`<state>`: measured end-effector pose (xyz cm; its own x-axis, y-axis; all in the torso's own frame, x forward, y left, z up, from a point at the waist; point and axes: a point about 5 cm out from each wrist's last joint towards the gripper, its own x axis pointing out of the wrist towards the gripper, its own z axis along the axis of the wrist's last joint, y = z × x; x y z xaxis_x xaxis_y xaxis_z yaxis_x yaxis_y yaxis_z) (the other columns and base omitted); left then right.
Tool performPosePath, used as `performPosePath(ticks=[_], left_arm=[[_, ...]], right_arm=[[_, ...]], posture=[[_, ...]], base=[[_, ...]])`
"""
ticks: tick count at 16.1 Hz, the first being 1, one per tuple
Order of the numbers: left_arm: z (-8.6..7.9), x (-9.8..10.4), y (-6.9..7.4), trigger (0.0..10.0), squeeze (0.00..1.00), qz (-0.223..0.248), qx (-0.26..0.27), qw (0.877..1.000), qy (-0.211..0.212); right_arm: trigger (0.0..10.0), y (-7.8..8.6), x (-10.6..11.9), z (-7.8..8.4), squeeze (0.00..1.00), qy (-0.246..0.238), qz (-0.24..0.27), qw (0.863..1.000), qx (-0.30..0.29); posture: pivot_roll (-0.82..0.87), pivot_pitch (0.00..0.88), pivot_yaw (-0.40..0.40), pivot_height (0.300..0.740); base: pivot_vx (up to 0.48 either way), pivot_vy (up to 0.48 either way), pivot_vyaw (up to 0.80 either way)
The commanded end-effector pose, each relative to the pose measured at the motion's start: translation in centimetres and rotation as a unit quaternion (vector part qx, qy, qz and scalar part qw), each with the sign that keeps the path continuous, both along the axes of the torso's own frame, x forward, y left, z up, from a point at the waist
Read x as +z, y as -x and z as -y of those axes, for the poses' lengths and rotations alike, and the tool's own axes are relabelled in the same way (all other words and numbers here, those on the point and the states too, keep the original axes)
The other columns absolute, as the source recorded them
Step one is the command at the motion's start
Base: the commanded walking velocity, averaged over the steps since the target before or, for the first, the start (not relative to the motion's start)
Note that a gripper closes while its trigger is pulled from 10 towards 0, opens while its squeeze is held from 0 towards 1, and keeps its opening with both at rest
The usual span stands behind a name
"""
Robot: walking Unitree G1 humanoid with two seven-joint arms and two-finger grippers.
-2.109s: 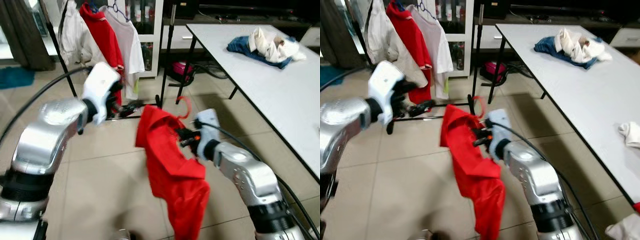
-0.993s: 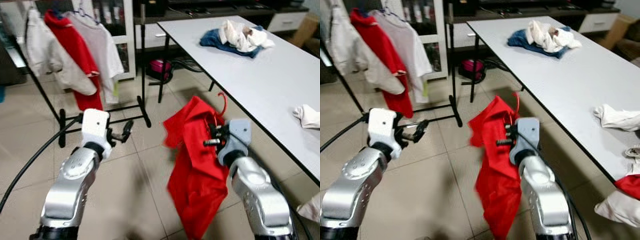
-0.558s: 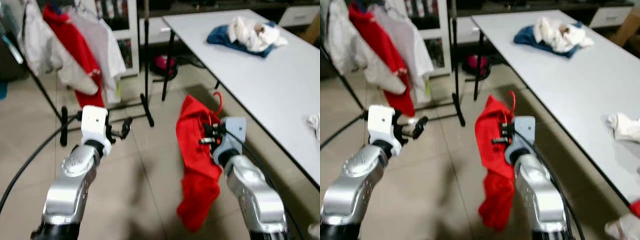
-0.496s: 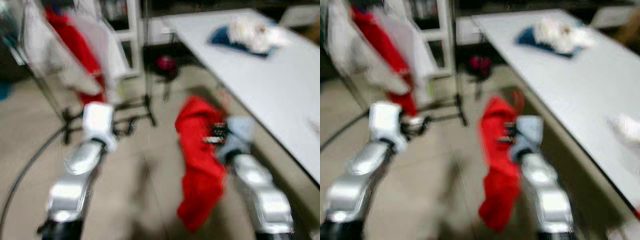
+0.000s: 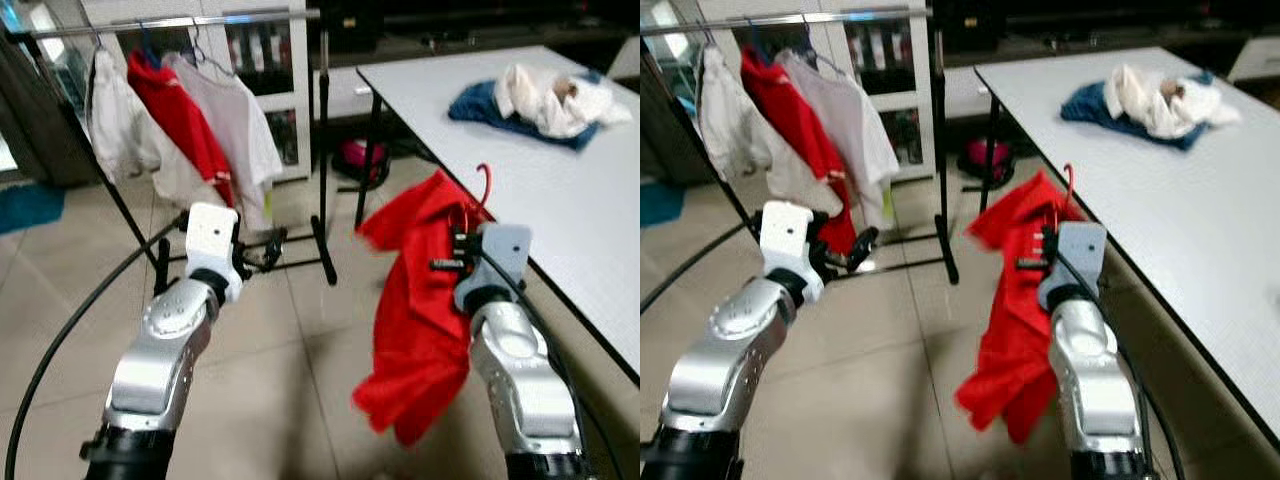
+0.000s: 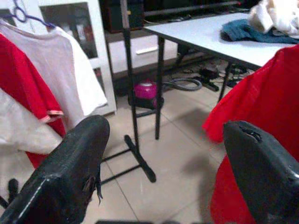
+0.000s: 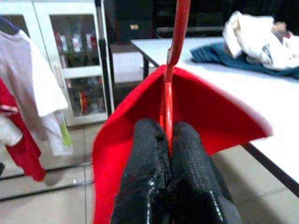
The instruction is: Hang hanger
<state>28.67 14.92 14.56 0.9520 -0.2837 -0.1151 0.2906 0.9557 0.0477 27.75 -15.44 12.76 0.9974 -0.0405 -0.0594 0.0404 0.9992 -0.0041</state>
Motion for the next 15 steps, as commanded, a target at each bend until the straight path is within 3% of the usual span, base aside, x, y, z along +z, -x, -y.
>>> performPosePath(ticks=[1, 5, 8, 12, 15], left_arm=[[-0.6, 0.0, -0.1, 10.0, 0.00, 0.001, 0.007, 1.000, -0.005], [-0.6, -0.3, 0.1, 10.0, 0.00, -0.004, 0.007, 1.000, 0.004], [-0.7, -0.4, 0.3, 10.0, 0.00, -0.004, 0.011, 1.000, 0.004], [-0.6, -0.5, 0.4, 10.0, 0.00, -0.005, 0.012, 1.000, -0.001], [-0.7, -0.5, 0.5, 10.0, 0.00, -0.006, 0.011, 1.000, -0.003]], right_arm=[[10.0, -0.3, 0.7, -1.0, 0.00, -0.007, 0.018, 1.000, 0.018], [10.0, -0.2, 0.6, -2.0, 0.00, -0.054, 0.008, 0.995, 0.086], [10.0, -0.4, 0.3, -2.2, 0.00, -0.044, 0.000, 0.995, 0.091], [10.0, -0.9, 0.5, -2.0, 0.00, -0.081, -0.008, 0.992, 0.094], [10.0, -1.2, 0.9, -2.2, 0.00, -0.068, 0.001, 0.992, 0.108]], posture=[[-0.06, 0.012, 0.035, 0.740], [-0.06, 0.013, 0.023, 0.740], [-0.05, 0.012, 0.009, 0.740], [-0.05, 0.011, 0.000, 0.740], [-0.04, 0.011, -0.003, 0.740]], base=[[0.435, 0.000, 0.00], [0.434, 0.000, 0.00], [0.434, 0.000, 0.00], [0.433, 0.000, 0.00], [0.431, 0.000, 0.00]])
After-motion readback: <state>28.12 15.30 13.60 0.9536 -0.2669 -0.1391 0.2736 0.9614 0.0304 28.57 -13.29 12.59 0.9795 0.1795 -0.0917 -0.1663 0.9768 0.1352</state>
